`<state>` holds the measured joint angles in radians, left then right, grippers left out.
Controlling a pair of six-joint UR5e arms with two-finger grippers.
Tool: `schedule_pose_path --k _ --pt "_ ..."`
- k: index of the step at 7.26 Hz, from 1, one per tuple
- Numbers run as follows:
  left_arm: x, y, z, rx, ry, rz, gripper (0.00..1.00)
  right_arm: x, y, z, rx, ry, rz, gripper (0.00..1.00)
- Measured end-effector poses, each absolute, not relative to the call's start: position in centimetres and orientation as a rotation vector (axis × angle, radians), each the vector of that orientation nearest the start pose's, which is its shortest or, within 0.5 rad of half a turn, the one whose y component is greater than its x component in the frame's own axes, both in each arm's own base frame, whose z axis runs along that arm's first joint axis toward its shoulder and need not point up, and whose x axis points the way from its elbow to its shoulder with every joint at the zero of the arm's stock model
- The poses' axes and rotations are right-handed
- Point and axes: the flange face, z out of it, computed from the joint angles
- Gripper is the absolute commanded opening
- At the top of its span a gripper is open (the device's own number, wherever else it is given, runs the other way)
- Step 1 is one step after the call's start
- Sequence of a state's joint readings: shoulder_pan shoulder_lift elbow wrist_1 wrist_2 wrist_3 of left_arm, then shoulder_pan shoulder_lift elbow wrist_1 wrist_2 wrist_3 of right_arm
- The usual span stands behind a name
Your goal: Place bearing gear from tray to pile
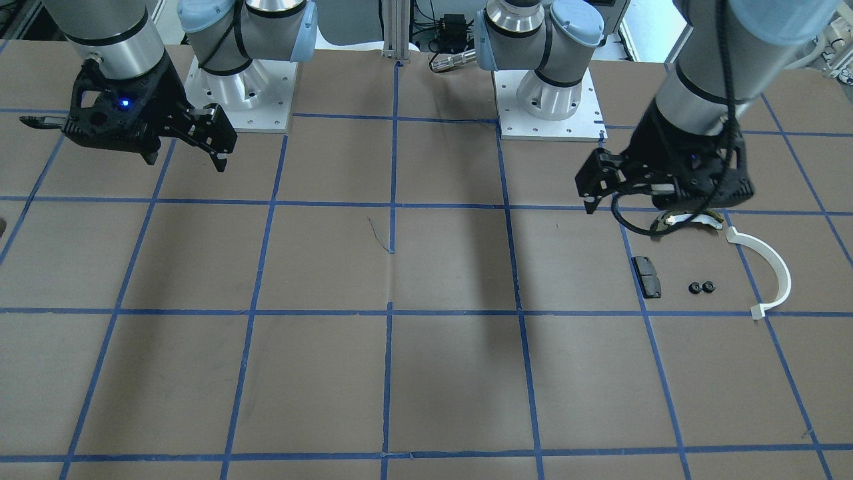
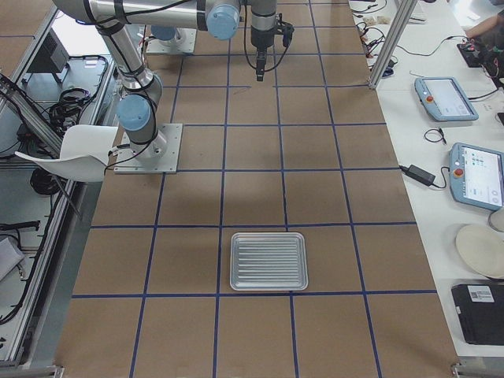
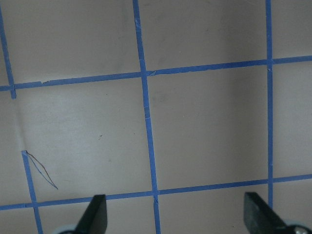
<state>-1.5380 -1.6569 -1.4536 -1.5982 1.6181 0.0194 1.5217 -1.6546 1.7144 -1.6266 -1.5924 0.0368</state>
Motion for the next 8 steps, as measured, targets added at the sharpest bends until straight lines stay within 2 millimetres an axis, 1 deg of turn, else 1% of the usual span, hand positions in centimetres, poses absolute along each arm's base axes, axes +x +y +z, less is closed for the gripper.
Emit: schedule_pose_path --k 1,2,3,5,6,8 --pt "-13.2 -52.1 51.0 0.055 3.097 -0.038 1.0 10.9 -46.2 46.2 0.136 3.159 0.008 1.0" --pt "-13.7 -51.1 51.4 0.11 3.095 -0.051 1.0 10.9 -46.2 46.2 0.135 3.16 0.008 1.0" --pt "-13.4 -50.4 51.5 0.131 3.098 -0.053 1.0 10.9 -46.2 46.1 0.134 3.161 0.009 1.0" --pt "-11.7 -50.0 51.4 0.1 3.149 -0.056 1.0 10.9 -46.3 46.2 0.136 3.158 0.007 1.0" --pt "-11.2 -49.9 51.5 0.086 3.163 -0.06 1.0 11.0 -46.3 46.3 0.135 3.153 0.005 1.0" --pt "-11.1 -49.7 51.7 0.075 3.164 -0.064 1.0 11.2 -46.1 46.5 0.132 3.149 -0.003 1.0"
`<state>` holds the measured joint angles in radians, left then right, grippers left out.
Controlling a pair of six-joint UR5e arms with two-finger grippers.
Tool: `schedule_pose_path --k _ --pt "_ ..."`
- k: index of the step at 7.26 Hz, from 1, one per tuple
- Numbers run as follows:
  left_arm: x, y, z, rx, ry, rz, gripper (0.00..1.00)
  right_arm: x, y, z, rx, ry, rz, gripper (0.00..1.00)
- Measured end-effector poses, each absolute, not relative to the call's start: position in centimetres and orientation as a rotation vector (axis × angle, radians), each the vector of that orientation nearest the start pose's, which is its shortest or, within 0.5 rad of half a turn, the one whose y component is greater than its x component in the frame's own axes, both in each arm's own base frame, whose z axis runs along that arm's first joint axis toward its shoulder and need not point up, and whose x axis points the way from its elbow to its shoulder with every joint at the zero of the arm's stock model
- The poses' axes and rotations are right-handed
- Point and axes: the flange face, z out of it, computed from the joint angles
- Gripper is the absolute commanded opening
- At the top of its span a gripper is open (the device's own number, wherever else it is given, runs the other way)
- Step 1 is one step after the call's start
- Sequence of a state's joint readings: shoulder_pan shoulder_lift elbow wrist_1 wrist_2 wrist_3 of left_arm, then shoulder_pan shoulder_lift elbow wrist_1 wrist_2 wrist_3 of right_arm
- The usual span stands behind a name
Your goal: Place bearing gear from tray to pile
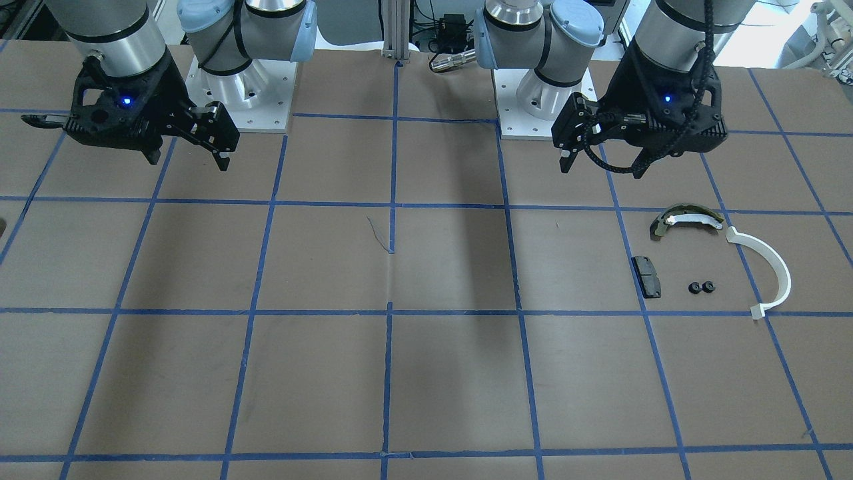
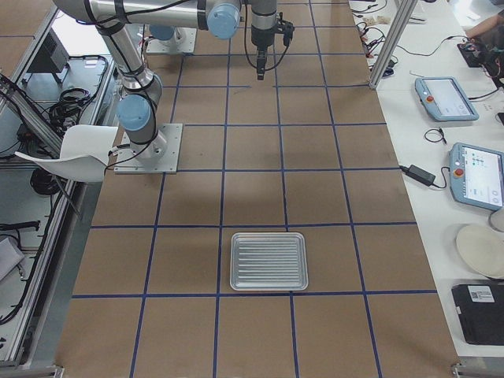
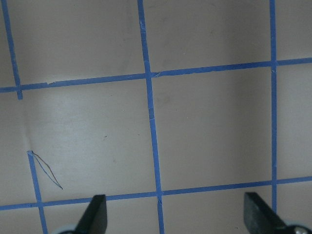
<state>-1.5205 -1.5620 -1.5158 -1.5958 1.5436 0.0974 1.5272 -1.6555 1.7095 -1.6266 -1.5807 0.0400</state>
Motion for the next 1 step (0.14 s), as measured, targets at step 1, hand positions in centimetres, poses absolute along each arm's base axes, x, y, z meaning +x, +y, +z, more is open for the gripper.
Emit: schedule_pose_path --k 1 --pt "-11.14 -49.69 51.73 0.076 3.163 -0.066 1.0 11.35 -46.08 46.48 0.131 3.147 0.0 1.0"
